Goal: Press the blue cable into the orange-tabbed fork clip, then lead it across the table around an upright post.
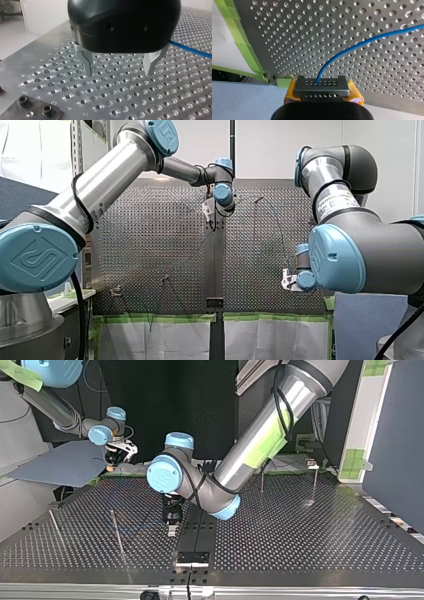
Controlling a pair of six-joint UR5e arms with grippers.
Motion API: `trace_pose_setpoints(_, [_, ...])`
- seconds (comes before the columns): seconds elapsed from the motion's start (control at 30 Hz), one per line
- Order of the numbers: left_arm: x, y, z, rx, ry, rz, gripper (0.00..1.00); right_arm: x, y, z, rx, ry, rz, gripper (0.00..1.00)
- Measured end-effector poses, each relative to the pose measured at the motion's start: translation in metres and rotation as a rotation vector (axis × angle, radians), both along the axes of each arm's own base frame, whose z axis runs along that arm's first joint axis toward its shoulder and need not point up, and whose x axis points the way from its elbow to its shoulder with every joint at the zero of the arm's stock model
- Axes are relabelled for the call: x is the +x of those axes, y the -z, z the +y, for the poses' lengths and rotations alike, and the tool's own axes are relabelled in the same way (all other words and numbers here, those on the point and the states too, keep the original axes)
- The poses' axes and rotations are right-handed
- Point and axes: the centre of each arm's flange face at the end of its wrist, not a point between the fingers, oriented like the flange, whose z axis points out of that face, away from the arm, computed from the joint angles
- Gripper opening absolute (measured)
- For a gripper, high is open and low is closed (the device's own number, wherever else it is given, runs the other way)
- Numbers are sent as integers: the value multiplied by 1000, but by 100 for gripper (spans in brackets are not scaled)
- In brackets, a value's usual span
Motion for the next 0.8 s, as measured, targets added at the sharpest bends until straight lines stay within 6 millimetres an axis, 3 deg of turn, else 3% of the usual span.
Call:
trace_pose_setpoints(0.5, [4, 0, 4, 0, -5, 0, 100, -13, 25, -9, -69, 30, -46, 2])
trace_pose_setpoints(0.8, [5, 1, 6, 4, -10, 4, 100, -29, 56, -9, -73, 53, -45, 2])
